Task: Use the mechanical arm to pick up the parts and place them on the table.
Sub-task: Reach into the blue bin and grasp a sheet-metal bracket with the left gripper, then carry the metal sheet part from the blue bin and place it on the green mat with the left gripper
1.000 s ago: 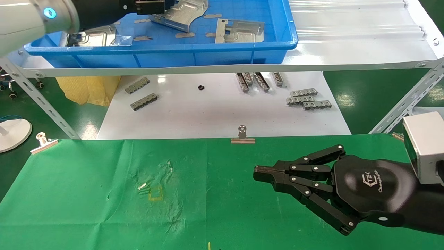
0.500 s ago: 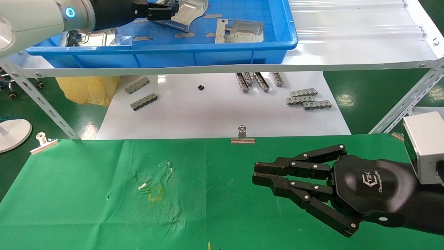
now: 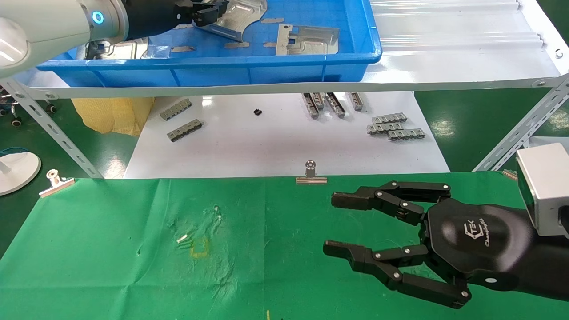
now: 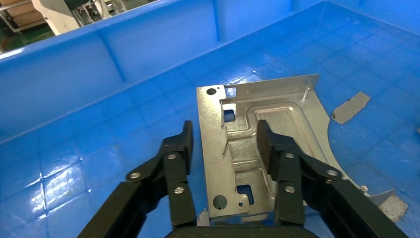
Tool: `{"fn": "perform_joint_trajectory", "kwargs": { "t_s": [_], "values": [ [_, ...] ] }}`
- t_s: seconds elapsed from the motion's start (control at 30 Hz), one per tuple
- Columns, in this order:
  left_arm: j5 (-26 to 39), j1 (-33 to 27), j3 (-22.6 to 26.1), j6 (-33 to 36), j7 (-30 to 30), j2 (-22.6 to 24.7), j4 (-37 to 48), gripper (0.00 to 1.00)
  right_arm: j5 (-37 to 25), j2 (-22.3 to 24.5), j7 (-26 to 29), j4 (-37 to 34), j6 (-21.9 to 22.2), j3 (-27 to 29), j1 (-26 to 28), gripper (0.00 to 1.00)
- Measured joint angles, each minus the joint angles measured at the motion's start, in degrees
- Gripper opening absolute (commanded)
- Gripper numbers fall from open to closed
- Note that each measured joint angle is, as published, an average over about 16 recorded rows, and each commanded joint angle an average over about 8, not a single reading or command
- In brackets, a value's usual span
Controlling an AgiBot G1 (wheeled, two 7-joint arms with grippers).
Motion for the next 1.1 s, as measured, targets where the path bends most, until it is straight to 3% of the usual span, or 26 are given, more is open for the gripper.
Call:
{"fn": "perform_joint_trajectory", "kwargs": {
  "t_s": [0.33, 0.53, 0.73, 1.1],
  "values": [
    [-0.38, 0.26, 0.01, -1.12, -1.10, -0.19, -1.18, 0.00, 0.00, 0.00, 0.00, 0.00, 0.00, 0.00, 0.00, 1.00],
    [-2.23, -0.43, -1.07, 2.37, 0.22, -1.75, -2.74, 0.00, 0.00, 0.00, 0.00, 0.00, 0.00, 0.00, 0.00, 1.00],
    [-5.40, -0.96, -2.98, 11.99, 3.72, -5.16, -4.78, 0.00, 0.00, 0.00, 0.00, 0.00, 0.00, 0.00, 0.00, 1.00],
    [-9.36, -0.89, -5.01, 36.09, 11.97, -13.31, -6.75, 0.00, 0.00, 0.00, 0.00, 0.00, 0.00, 0.00, 0.00, 1.00]
  ]
}}
